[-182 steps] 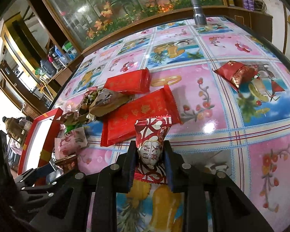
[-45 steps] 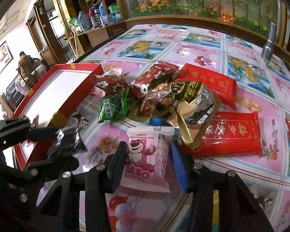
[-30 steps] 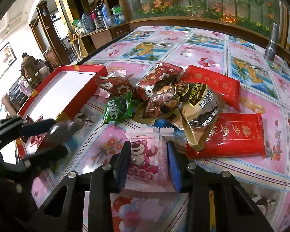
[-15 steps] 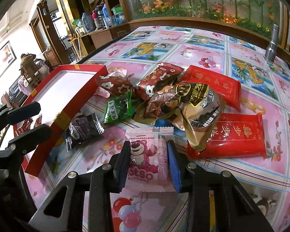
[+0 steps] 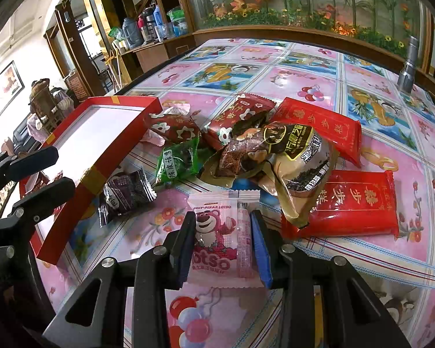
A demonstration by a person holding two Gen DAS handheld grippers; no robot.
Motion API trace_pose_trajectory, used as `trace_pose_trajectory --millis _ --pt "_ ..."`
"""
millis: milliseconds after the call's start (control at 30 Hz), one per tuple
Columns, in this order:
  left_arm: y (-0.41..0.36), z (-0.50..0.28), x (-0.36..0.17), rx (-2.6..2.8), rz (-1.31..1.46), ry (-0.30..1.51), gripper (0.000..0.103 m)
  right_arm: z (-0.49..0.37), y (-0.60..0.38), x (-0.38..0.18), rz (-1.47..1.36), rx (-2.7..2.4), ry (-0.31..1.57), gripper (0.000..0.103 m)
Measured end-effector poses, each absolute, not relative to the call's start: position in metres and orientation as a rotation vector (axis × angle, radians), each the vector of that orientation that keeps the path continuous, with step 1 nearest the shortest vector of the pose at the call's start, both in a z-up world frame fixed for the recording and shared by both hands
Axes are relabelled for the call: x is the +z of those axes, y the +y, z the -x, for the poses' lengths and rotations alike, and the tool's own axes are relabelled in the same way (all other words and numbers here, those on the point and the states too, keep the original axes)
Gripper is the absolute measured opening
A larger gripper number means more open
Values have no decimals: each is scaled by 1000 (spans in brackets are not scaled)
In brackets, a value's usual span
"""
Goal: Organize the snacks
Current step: 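Lift the purple packet with the left tool while the right tool lifts the Lotso packet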
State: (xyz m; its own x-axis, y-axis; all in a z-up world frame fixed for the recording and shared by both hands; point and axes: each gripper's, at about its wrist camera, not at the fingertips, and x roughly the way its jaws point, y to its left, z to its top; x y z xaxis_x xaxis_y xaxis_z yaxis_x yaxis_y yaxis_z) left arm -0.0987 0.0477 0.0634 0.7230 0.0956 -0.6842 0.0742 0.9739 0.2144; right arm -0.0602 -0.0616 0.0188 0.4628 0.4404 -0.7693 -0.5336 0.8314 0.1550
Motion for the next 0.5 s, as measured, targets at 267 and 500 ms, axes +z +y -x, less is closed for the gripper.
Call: trace_pose_trajectory --millis 267,500 --pt "53 99 63 21 -222 760 45 60 -62 19 111 601 911 39" --pt "63 100 67 34 -191 751 45 60 -62 19 112 600 912 39"
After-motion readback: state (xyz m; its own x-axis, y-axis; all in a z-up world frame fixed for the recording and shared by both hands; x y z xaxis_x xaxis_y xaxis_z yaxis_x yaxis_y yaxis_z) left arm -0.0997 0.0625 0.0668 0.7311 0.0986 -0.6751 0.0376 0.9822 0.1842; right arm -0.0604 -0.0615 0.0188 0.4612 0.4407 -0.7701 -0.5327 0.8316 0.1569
